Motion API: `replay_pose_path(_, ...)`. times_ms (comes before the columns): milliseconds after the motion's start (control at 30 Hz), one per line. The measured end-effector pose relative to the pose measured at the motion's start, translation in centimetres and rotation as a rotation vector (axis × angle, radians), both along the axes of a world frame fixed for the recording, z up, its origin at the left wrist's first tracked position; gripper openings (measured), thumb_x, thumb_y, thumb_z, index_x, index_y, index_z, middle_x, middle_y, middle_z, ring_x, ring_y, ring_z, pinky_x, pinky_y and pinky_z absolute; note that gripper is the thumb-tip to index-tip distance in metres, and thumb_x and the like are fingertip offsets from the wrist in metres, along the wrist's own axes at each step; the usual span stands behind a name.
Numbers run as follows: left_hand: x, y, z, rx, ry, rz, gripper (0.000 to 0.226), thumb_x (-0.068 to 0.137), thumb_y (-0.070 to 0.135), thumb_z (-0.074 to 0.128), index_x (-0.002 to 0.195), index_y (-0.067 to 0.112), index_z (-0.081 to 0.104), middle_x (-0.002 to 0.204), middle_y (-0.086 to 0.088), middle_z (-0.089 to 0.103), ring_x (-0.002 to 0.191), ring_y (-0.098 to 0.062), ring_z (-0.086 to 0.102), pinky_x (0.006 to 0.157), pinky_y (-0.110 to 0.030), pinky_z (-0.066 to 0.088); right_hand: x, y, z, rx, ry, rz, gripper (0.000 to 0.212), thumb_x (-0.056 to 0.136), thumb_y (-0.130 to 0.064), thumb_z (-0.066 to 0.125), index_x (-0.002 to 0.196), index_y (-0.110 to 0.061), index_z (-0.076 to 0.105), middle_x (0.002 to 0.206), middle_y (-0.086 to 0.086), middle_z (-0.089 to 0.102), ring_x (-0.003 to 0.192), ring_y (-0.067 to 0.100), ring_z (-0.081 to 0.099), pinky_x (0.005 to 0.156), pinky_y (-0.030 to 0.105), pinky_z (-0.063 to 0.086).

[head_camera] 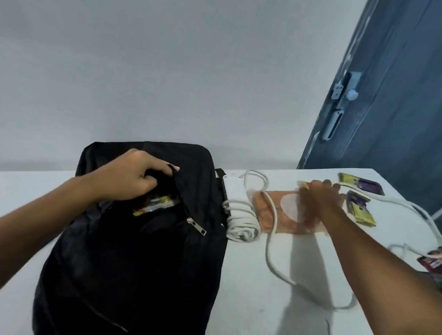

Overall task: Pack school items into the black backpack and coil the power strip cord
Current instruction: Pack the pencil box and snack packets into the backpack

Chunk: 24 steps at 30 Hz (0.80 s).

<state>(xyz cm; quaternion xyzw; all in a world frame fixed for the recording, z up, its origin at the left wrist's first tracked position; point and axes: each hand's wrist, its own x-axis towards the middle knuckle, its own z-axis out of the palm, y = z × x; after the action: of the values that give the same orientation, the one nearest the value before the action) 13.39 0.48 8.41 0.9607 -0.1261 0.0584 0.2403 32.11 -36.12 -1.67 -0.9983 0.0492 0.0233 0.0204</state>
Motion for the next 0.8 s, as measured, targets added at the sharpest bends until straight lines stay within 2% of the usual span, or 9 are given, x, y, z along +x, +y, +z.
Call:
replay_pose_path(200,-0.5,-0.7,0.1,0.021,0.020,0.048,0.048,0.071,-0.017,0.049,0.103,0.009,0.074,0.122,0.011,0.062,0.049,0.011,0.054,0.051,-0.004,0.037,1.8,0.3,-0.7,-0.020,-0.074,-0.066,0.038,0.100,-0.029,0.036,0.131,-0.010,0.049,0.136,0.016,0.043,0.129,0.036,0.034,0.104,0.045,0.029)
replay_pose_path(300,-0.7,-0.4,-0.1,0.036,0.020,0.048,0.048,0.071,-0.014,0.050,0.104,0.013,0.074,0.123,0.013,0.062,0.045,0.002,0.054,0.050,-0.006,0.038,1.8,1.1,0.5,0.072,-0.282,-0.001,0.035,0.095,-0.022,0.043,0.120,-0.001,0.056,0.128,0.021,0.048,0.120,0.038,0.042,0.097,0.044,0.037)
replay_pose_path(367,-0.7,-0.2,-0.2,0.039,0.025,0.049,0.049,0.071,-0.013,0.050,0.103,0.015,0.074,0.123,0.016,0.061,0.040,-0.004,0.051,0.048,-0.007,0.038,1.0,2.4,2.3,0.317,-0.474,0.078,0.032,0.093,-0.019,0.044,0.108,0.005,0.059,0.115,0.024,0.054,0.106,0.038,0.050,0.083,0.040,0.046)
replay_pose_path(433,-0.6,-0.3,-0.2,0.036,0.031,0.050,0.048,0.071,-0.013,0.050,0.103,0.015,0.074,0.121,0.019,0.060,0.040,-0.005,0.050,0.048,-0.007,0.037,0.1,4.4,5.0,0.735,-0.516,0.042,0.024,0.093,-0.016,0.044,0.097,0.003,0.059,0.101,0.018,0.058,0.092,0.033,0.055,0.063,0.026,0.044)
replay_pose_path(500,-0.7,-0.4,0.0,0.034,0.033,0.040,0.046,0.072,-0.013,0.051,0.102,0.012,0.074,0.121,0.019,0.060,0.041,-0.003,0.051,0.049,-0.005,0.036,-1.1,6.8,8.3,1.255,-0.345,-0.076,0.019,0.090,-0.014,0.041,0.080,-0.005,0.055,0.082,0.011,0.058,0.084,0.034,0.061,0.059,0.024,0.045)
replay_pose_path(600,-0.7,-0.4,0.4,0.033,0.047,0.022,0.045,0.072,-0.012,0.052,0.104,0.012,0.073,0.123,0.013,0.062,0.044,0.000,0.053,0.050,-0.005,0.036,-3.6,9.3,11.5,1.939,0.180,-0.153,0.023,0.087,-0.006,0.035,0.066,-0.008,0.045,0.066,0.015,0.061,0.069,0.034,0.067,0.062,0.052,0.057)
replay_pose_path(667,-1.0,-0.1,0.7,0.047,0.062,0.013,0.046,0.071,-0.008,0.054,0.107,0.015,0.073,0.124,0.011,0.064,0.047,-0.002,0.055,0.052,-0.005,0.037,-5.5,10.4,12.1,2.083,0.489,-0.060,0.025,0.094,-0.015,0.039,0.079,-0.004,0.055,0.080,0.019,0.070,0.079,0.035,0.071,0.067,0.062,0.054)
replay_pose_path(733,-1.4,-0.1,1.2,0.060,0.085,-0.008,0.049,0.069,-0.005,0.055,0.110,0.016,0.072,0.124,0.011,0.065,0.054,-0.002,0.059,0.055,-0.005,0.038,-7.7,11.5,12.6,2.114,0.687,0.113,0.029,0.091,-0.026,0.053,0.104,-0.001,0.060,0.103,0.020,0.071,0.096,0.034,0.069,0.076,0.056,0.055)
replay_pose_path(800,-1.9,-0.2,1.9,0.052,0.102,-0.040,0.051,0.068,-0.008,0.056,0.109,0.018,0.071,0.117,0.016,0.067,0.058,0.005,0.059,0.056,-0.003,0.036,-10.2,12.5,13.4,2.040,0.783,0.353,0.036,0.077,-0.016,0.066,0.109,-0.002,0.060,0.102,0.017,0.071,0.093,0.029,0.070,0.076,0.045,0.058)
